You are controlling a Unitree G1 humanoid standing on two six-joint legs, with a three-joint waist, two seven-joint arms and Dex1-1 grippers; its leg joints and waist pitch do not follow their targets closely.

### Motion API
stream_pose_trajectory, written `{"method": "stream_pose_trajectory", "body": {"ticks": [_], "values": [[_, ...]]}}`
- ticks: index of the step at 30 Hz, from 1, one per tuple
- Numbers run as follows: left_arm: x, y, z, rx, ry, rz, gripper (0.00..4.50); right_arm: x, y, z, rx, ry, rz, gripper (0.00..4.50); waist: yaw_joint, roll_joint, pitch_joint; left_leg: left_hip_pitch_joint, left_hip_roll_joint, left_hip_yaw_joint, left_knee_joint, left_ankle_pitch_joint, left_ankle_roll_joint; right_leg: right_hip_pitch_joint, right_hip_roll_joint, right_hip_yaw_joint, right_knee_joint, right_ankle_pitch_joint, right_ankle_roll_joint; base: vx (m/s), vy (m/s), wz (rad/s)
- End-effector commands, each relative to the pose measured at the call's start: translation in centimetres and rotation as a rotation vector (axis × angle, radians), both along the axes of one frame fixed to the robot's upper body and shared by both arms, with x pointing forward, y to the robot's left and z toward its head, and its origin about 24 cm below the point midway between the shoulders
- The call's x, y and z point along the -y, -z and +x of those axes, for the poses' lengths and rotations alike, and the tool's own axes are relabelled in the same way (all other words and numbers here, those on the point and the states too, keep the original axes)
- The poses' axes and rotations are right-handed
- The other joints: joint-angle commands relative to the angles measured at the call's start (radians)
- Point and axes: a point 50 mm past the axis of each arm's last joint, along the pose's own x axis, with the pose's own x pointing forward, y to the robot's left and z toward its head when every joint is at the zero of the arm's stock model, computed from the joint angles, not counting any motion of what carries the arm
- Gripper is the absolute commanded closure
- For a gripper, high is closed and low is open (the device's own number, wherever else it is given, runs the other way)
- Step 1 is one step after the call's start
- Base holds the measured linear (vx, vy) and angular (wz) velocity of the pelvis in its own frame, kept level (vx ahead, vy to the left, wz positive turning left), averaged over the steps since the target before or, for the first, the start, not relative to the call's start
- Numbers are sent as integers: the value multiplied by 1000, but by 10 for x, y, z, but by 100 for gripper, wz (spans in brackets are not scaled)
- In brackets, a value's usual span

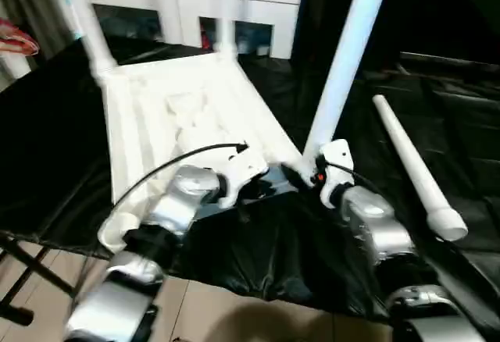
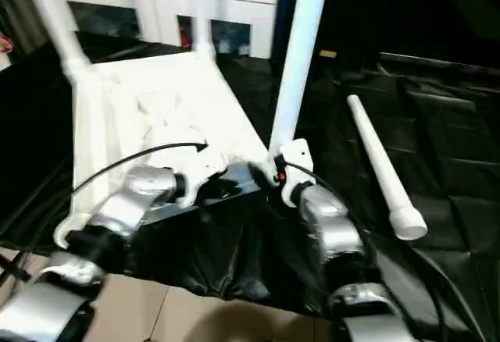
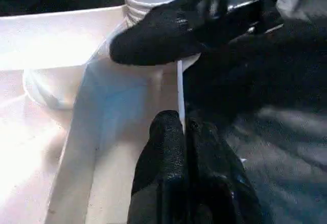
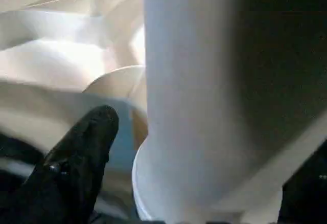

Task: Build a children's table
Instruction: Rotate leg to tighten

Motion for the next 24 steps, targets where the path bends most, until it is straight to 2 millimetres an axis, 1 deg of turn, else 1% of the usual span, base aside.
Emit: {"method": "stream_pose_trajectory", "body": {"ticks": [1, 2, 3, 4, 6, 8, 9, 12, 13, 15, 17, 18, 19, 21, 22, 24], "values": [[31, -12, -13, 24, 209, -98, 450, -26, 4, -13, -34, -260, -14, 35, 3, -4, -57, -9, -6, 16, -59, -261, 70, 57, -27, 27, -71, -249, -205, 0, 0, 0], [31, -12, -13, 24, 209, -98, 450, -26, 4, -13, -34, -260, -14, 35, 3, -4, -57, -9, -6, 16, -59, -261, 70, 57, -27, 27, -71, -249, -205, 0, 0, 0], [26, -12, -13, 17, 223, -93, 450, -22, 3, -16, -37, -315, -16, 35, 3, -4, -59, -10, -7, 17, -57, -235, 77, 60, -26, 27, -66, -208, -218, 0, 0, 0], [20, -12, -14, 9, 241, -83, 450, -16, 1, -21, -48, -396, -18, 35, 4, -5, -59, -11, -7, 17, -56, -228, 84, 62, -26, 27, -65, -195, -225, 0, 0, 0], [14, -13, -14, 2, 255, -74, 450, -11, -1, -26, -63, -475, -24, 35, 7, -4, -59, -8, -4, 18, -54, -225, 98, 61, -26, 28, -61, -168, -238, 0, 0, 0], [8, -13, -13, -1, 267, -66, 450, -6, -2, -33, -84, -554, -37, 35, 10, -3, -59, -8, -4, 18, -54, -216, 101, 63, -26, 27, -59, -154, -248, 0, 0, 0], [5, -13, -13, -4, 272, -62, 450, -4, -2, -35, -95, -587, -45, 35, 14, -2, -59, -6, -1, 20, -53, -215, 101, 61, -25, 27, -58, -151, -251, 0, 0, 0], [-4, -13, -13, -10, 279, -49, 450, 2, 0, -45, -144, -684, -69, 35, 25, -2, -58, -4, 0, 22, -52, -223, 99, 62, -26, 26, -59, -171, -246, 0, 0, 0], [-7, -13, -13, -14, 285, -46, 450, 3, 0, -48, -155, -709, -69, 35, 33, -2, -56, -3, 1, 23, -53, -237, 91, 59, -27, 27, -61, -199, -240, 0, 0, 0], [-13, -14, -14, -28, 303, -43, 450, 2, -1, -52, -169, -744, -56, 35, 37, -3, -56, -1, 1, 22, -55, -241, 82, 59, -28, 27, -61, -213, -233, 0, 0, 0], [-15, -14, -15, -31, 308, -42, 450, 2, -2, -53, -171, -751, -53, 35, 38, -3, -55, -3, 1, 21, -57, -253, 73, 58, -29, 27, -63, -241, -223, 0, 0, 0], [-18, -13, -15, -36, 315, -37, 450, 1, -2, -55, -174, -757, -46, 50, 37, -3, -54, -3, 1, 20, -58, -259, 67, 58, -29, 27, -65, -253, -217, 0, 0, 0], [-18, -13, -15, -36, 315, -37, 450, 1, -2, -55, -175, -758, -45, 50, 36, -3, -55, -4, 1, 19, -59, -257, 62, 58, -29, 27, -64, -256, -213, 0, 0, 0], [-21, -13, -16, -40, 319, -33, 450, -1, -2, -55, -176, -759, -39, 77, 35, -2, -56, -3, 1, 19, -59, -255, 57, 57, -29, 27, -64, -256, -212, 0, 0, 0], [-21, -13, -16, -41, 320, -33, 450, -1, -2, -56, -176, -760, -38, 77, 35, -3, -56, -4, 0, 19, -58, -252, 57, 58, -29, 27, -64, -253, -212, 0, 0, 0], [-22, -12, -16, -43, 321, -29, 450, -1, -2, -57, -183, -763, -32, 98, 35, -3, -57, -5, 0, 19, -57, -235, 58, 59, -29, 28, -61, -231, -214, 0, 0, 0]]}}
